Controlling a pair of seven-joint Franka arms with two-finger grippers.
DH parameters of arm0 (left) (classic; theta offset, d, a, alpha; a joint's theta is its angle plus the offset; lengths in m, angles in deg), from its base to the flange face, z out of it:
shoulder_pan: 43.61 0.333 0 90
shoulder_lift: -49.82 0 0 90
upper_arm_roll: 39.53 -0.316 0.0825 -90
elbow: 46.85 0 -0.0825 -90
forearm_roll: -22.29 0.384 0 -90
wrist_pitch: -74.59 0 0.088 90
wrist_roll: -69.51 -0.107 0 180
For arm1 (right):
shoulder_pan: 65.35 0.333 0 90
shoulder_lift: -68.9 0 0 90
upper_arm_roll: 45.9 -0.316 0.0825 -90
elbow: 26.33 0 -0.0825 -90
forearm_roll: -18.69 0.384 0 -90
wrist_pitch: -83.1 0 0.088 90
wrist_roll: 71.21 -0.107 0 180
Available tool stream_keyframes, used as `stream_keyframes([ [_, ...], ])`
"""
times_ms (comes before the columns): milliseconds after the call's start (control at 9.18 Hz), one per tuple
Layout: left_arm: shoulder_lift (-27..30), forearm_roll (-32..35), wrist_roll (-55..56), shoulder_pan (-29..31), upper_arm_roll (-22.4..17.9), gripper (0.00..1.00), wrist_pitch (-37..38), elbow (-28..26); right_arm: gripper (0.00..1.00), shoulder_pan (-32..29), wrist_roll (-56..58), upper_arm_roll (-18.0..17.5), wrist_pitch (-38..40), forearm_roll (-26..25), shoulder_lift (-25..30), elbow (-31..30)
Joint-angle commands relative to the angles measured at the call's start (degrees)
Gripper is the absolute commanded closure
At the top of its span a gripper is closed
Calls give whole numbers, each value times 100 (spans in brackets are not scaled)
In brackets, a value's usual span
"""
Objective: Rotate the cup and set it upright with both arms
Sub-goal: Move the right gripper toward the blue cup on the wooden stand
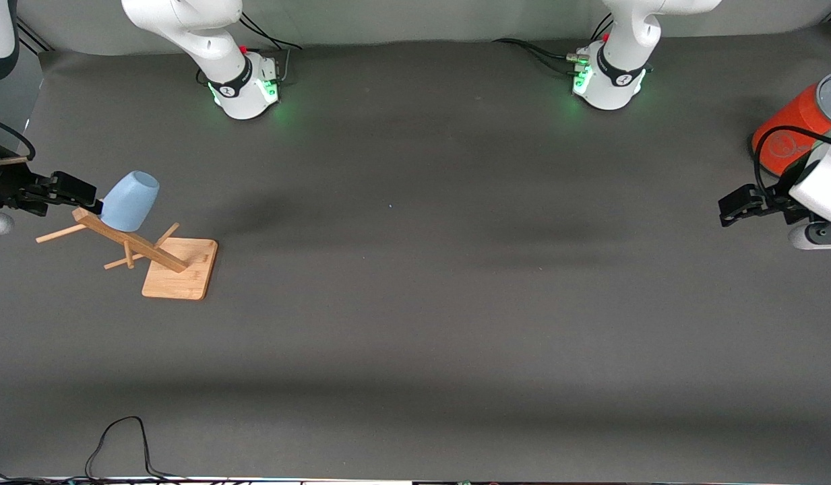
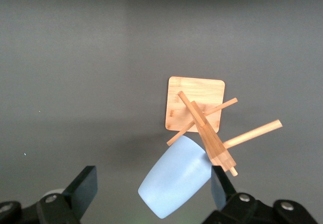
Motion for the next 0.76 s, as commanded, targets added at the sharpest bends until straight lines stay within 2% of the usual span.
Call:
stream_keyframes([
  [0,-371,-114,-69,-37,-43,0,128,538,0,26,28,319,-205,-31,762,-839],
  [109,-660,-140,-69,-2,-43,0,189,906,0,26,28,442,-345,-31,1096,-1234],
  [327,-1590,-140,-69,16,-43,0,610,1872,0,35,10,531,-320,-31,1249,-1414],
  [436,-1760,-140,-69,7,-43,0,716,2077,0,26,-164,540,-276,-14,1223,-1423],
  [653,-1788,-140,-156,16,-52,0,744,2079,0,70,-1843,531,-267,-14,1161,-1440],
])
